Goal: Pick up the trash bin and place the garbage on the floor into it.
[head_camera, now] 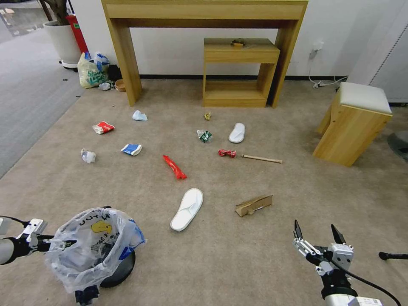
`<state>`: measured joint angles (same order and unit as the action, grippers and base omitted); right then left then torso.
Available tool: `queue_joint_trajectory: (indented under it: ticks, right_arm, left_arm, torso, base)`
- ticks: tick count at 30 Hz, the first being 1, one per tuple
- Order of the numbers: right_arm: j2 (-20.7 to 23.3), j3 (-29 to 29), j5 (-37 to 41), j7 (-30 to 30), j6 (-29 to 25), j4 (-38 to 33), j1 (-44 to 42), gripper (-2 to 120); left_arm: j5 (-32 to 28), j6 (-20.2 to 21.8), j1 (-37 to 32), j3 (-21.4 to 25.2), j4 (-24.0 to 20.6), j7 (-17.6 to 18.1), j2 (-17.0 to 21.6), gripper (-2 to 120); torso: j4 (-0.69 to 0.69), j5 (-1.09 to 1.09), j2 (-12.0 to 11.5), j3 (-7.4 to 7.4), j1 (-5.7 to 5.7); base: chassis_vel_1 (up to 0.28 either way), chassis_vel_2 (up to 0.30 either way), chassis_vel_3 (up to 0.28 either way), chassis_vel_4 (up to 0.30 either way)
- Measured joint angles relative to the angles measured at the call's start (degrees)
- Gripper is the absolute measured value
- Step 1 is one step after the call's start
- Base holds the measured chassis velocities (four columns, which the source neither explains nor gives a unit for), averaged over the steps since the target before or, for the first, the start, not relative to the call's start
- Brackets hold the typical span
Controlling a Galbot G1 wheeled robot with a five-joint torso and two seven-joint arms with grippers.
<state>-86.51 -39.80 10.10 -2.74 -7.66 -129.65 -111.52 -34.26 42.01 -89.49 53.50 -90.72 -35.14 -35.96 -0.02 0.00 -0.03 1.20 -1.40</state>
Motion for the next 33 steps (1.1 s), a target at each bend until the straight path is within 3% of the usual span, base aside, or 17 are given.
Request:
queue_joint_trajectory:
  ticks: [8,28,33]
  right_arm:
    - [-0.21,-0.15,-0.13,-0.29,-0.16,0.02,0.10,100]
    - [-0.69,-0.15,-0.41,-2.01,-0.94,0.02,0.39,100]
    - [-0.69,-0.15,-0.42,-2.19,-0.85,0.02,0.58,100]
  left_arm:
    - [0.54,0.03,1.36,-1.76,0.55,0.06,-0.47,93]
    - [0.24,0.13,2.50,-2.77,2.01,0.70,-1.06,19]
    - [0.31,0.13,2.32,-2.73,1.81,0.70,-1.15,7]
  torso:
    - [0.00,0.00,0.00,0.00,0.00]
    - [0.00,0.00,0.00,0.00,0.00]
    - [0.00,0.00,0.00,0.00,0.00]
  base:
    - [0.000,0.000,0.000,0.000]
    - [0.000,0.000,0.000,0.000]
    - [0.000,0.000,0.000,0.000]
